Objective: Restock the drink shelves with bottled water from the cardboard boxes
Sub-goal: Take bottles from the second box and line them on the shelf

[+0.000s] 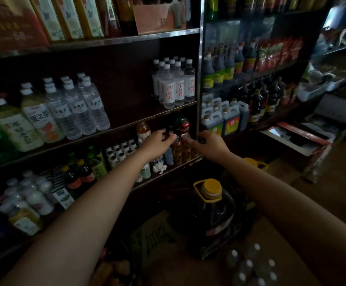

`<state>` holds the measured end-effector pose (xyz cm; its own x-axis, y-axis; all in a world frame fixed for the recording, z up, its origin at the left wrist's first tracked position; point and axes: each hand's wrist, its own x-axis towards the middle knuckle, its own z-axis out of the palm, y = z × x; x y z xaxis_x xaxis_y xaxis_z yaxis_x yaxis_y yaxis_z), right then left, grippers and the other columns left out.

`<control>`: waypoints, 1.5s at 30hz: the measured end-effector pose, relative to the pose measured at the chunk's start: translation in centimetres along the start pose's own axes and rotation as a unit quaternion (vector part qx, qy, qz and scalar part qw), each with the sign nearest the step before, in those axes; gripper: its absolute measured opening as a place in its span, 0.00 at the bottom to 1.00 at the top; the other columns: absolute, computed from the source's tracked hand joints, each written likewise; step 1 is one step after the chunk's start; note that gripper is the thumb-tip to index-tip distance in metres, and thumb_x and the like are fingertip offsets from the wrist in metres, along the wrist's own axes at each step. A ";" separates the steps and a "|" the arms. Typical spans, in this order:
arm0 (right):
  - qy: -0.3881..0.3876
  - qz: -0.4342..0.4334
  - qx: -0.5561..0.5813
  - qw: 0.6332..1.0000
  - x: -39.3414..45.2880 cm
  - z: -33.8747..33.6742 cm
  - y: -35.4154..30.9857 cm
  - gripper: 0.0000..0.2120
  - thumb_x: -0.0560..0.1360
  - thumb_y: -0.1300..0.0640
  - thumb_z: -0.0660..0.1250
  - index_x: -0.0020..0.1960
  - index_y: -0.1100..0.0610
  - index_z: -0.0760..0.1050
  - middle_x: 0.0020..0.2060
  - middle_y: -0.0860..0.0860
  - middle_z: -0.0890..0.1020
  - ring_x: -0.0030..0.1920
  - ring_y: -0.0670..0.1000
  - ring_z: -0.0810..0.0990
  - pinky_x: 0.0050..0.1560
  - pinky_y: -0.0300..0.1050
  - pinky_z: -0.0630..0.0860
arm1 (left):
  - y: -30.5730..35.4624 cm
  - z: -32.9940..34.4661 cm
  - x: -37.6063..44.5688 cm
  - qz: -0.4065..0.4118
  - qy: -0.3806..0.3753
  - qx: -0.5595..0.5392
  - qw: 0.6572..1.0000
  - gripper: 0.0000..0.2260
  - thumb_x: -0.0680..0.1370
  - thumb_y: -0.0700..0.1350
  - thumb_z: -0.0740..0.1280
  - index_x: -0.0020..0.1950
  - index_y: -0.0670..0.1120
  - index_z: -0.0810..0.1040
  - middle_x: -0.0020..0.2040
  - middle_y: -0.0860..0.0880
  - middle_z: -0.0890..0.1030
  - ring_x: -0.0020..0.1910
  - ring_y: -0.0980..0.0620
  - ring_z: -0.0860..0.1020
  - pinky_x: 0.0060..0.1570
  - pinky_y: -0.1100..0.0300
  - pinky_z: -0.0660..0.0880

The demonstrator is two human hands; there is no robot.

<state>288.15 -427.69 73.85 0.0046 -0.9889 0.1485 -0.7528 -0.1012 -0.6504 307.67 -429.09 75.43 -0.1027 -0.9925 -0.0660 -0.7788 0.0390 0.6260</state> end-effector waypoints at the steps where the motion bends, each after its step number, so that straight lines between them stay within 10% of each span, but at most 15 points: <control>1: -0.004 0.001 -0.002 1.000 -0.9 -0.5 0.5 0.29 0.74 0.38 0.65 0.65 0.58 0.73 0.57 0.54 0.79 0.57 0.54 0.78 0.44 0.41 0.70 | 0.5 0.5 -0.7 0.002 -0.001 0.004 1.000 0.33 0.78 0.64 0.56 0.76 0.45 0.58 0.74 0.45 0.66 0.71 0.46 0.66 0.68 0.54 0.65; 21: -0.061 0.141 0.010 0.988 -19.6 -4.2 21.4 0.25 0.75 0.44 0.67 0.67 0.58 0.71 0.57 0.52 0.78 0.57 0.52 0.78 0.52 0.49 0.78 | 4.6 24.2 -12.2 -0.030 -0.075 -0.061 0.995 0.21 0.78 0.58 0.62 0.67 0.49 0.70 0.64 0.49 0.74 0.62 0.49 0.74 0.59 0.53 0.73; 45: -0.042 0.246 0.036 0.968 -24.5 32.9 61.6 0.22 0.76 0.50 0.68 0.67 0.57 0.70 0.61 0.53 0.78 0.54 0.47 0.75 0.48 0.39 0.69 | -24.6 74.9 -0.4 -0.089 -0.220 -0.065 0.969 0.30 0.74 0.48 0.72 0.73 0.46 0.64 0.71 0.45 0.69 0.69 0.46 0.68 0.64 0.55 0.68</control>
<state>263.31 -413.31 5.66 -0.2861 -0.9245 -0.2517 -0.6301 0.3794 -0.6775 280.49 -420.96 1.84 -0.2508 -0.8358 -0.4883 -0.7263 -0.1710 0.6657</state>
